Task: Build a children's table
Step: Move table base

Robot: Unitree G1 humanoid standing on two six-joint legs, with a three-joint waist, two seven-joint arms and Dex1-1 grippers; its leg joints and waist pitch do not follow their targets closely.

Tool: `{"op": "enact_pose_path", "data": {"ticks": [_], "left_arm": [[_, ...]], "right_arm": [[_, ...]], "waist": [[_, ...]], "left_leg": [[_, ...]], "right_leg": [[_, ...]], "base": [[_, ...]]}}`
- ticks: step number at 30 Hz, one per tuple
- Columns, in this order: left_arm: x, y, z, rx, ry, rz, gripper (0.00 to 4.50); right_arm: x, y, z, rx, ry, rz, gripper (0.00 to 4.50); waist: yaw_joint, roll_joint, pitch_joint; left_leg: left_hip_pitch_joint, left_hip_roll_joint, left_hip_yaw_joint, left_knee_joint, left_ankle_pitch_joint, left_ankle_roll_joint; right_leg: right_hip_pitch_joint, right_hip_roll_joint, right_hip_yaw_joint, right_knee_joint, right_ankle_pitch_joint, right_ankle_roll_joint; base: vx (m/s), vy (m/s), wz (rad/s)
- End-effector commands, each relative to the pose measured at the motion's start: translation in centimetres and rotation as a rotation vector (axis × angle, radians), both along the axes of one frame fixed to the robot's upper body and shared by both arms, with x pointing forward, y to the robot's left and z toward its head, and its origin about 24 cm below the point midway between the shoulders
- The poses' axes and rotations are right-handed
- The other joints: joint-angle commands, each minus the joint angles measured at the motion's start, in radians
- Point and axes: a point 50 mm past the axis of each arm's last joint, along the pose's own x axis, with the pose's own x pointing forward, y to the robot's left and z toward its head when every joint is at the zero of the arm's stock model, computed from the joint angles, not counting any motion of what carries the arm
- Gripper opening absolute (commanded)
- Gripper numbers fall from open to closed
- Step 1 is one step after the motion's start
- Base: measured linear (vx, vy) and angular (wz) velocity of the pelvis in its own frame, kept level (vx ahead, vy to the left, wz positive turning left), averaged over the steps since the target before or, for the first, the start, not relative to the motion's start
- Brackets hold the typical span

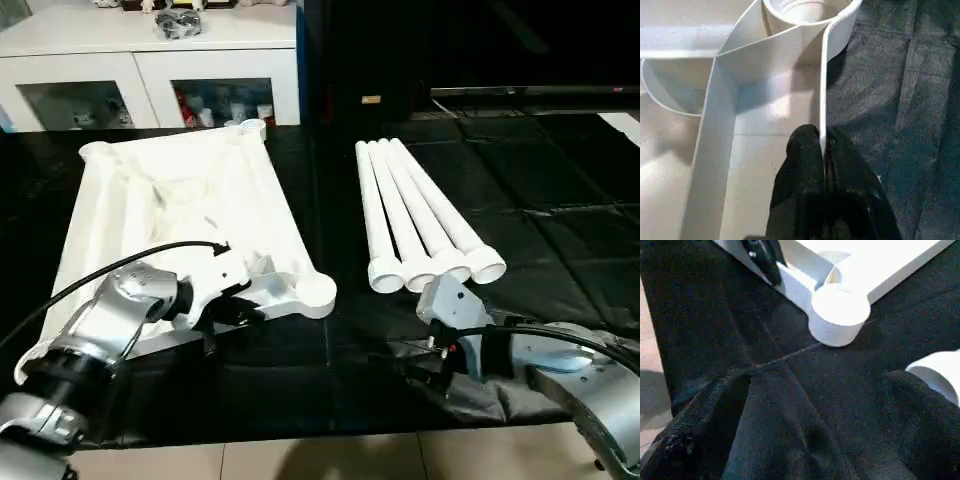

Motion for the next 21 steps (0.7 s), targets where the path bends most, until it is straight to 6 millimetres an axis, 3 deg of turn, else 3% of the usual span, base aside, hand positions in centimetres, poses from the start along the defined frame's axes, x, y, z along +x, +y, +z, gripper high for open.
{"op": "enact_pose_path", "data": {"ticks": [1, 2, 4, 6, 11, 15, 16, 18, 21], "left_arm": [[-0.3, 1.3, -0.3, 0.051, -0.003, 0.048, 0.02], [-0.2, 1.3, -0.1, 0.049, -0.021, 0.057, 0.02], [-0.4, 1.3, 0.4, 0.019, -0.023, 0.057, 0.45], [-0.5, 1.4, 0.6, 0.016, -0.017, 0.05, 0.59], [-1.5, 1.6, 1.7, -0.004, -0.017, 0.021, 1.01], [-2.2, 1.7, 3.4, -0.046, -0.049, 0.033, 1.16], [-2.3, 1.7, 3.6, -0.051, -0.055, 0.037, 1.41], [-2.5, 1.7, 4.5, -0.063, -0.084, 0.046, 1.47], [-2.9, 1.7, 5.4, -0.08, -0.112, 0.06, 1.61]], "right_arm": [[0.9, 0.2, 1.0, 0.033, -0.062, -0.033, 4.5], [1.4, 0.3, 1.3, 0.058, -0.075, -0.063, 4.5], [2.6, 0.7, 2.4, 0.164, -0.071, -0.118, 4.5], [3.0, 0.8, 2.6, 0.177, -0.08, -0.137, 4.5], [6.4, 1.0, 3.4, 0.283, -0.112, -0.362, 4.5], [8.2, 2.2, 2.9, 0.151, -0.167, -0.378, 4.5], [8.5, 2.4, 2.9, 0.133, -0.182, -0.378, 4.5], [10.0, 3.0, 2.9, 0.146, -0.183, -0.442, 4.5], [11.6, 3.6, 2.8, 0.148, -0.146, -0.531, 4.5]], "waist": [[0.01, -0.002, -0.048], [0.009, -0.002, -0.048], [0.009, 0.007, -0.05], [0.008, 0.006, -0.05], [0.013, 0.008, -0.053], [0.027, 0.007, -0.055], [0.028, 0.006, -0.054], [0.032, -0.002, -0.055], [0.03, 0.003, -0.051]], "left_leg": [[-0.008, 0.031, -0.004, -0.082, -0.149, -0.002], [-0.006, 0.03, -0.003, -0.082, -0.147, -0.003], [-0.002, 0.029, -0.003, -0.081, -0.148, -0.007], [-0.003, 0.03, -0.003, -0.083, -0.139, -0.011], [0.004, 0.026, 0.004, -0.081, -0.107, -0.028], [0.002, 0.025, 0.005, -0.081, -0.072, -0.04], [0.003, 0.024, 0.007, -0.081, -0.073, -0.04], [0.002, 0.022, 0.009, -0.079, -0.075, -0.038], [0.002, 0.022, 0.008, -0.084, -0.088, -0.047]], "right_leg": [[0.055, -0.061, 0.036, -0.078, -0.137, -0.23], [0.053, -0.059, 0.035, -0.079, -0.14, -0.229], [0.053, -0.059, 0.035, -0.076, -0.123, -0.239], [0.052, -0.058, 0.034, -0.074, -0.109, -0.242], [0.047, -0.053, 0.034, -0.067, -0.04, -0.258], [0.05, -0.052, 0.028, -0.058, 0.016, -0.258], [0.05, -0.051, 0.029, -0.06, 0.015, -0.254], [0.052, -0.054, 0.031, -0.058, 0.009, -0.252], [0.049, -0.053, 0.031, -0.061, -0.045, -0.246]], "base": [[0.0, 0.0, 0.0], [0.0, 0.0, 0.0], [0.0, 0.0, 0.0], [0.0, 0.0, 0.0], [0.0, 0.0, 0.0], [0.0, 0.0, 0.0], [0.0, 0.0, 0.0], [0.0, 0.0, 0.0], [0.0, 0.0, 0.0]]}}
